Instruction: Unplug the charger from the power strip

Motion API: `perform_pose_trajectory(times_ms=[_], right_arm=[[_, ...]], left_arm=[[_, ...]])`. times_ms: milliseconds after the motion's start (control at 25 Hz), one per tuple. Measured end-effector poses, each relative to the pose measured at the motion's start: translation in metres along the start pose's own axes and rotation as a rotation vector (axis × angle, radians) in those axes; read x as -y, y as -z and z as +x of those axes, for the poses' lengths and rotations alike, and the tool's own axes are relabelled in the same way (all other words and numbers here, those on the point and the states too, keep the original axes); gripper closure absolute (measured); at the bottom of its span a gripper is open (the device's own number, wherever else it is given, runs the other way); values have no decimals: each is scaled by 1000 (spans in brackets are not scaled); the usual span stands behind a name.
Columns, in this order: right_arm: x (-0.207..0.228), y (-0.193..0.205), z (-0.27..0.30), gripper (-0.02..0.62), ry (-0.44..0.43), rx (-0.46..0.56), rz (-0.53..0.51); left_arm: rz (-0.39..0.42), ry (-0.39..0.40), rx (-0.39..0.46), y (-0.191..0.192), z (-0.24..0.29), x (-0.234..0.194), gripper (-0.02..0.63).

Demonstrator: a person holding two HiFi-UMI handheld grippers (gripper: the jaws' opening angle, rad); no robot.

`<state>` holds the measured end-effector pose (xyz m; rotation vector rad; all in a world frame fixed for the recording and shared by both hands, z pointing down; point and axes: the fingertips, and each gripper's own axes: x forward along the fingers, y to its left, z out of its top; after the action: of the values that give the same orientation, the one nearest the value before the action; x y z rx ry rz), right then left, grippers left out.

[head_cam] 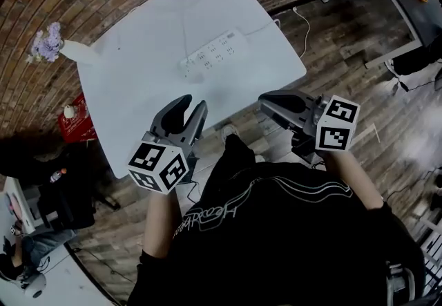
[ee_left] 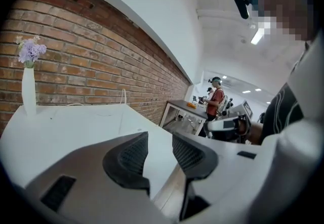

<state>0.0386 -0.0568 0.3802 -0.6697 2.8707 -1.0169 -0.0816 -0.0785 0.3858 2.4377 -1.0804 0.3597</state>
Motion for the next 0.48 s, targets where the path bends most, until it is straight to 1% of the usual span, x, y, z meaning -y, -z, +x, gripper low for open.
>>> perform_pose_trajectory(times_ms=[80, 120, 320, 400, 480], right_arm=[[14, -6, 13, 597, 14, -9, 16], [21, -9, 19, 597, 21, -14, 27], [57, -26, 51, 597, 62, -41, 66], [68, -31, 64, 597, 72, -44, 82], [77, -35, 77, 597, 73, -46, 102]], left_arm=[[5, 9, -52, 8, 11, -20, 450], [4, 20, -74, 11, 17, -30, 419], [-4, 97, -132, 20, 47, -71, 336], [28, 131, -159, 26, 57, -82, 325], [77, 159, -193, 32, 66, -91, 317]])
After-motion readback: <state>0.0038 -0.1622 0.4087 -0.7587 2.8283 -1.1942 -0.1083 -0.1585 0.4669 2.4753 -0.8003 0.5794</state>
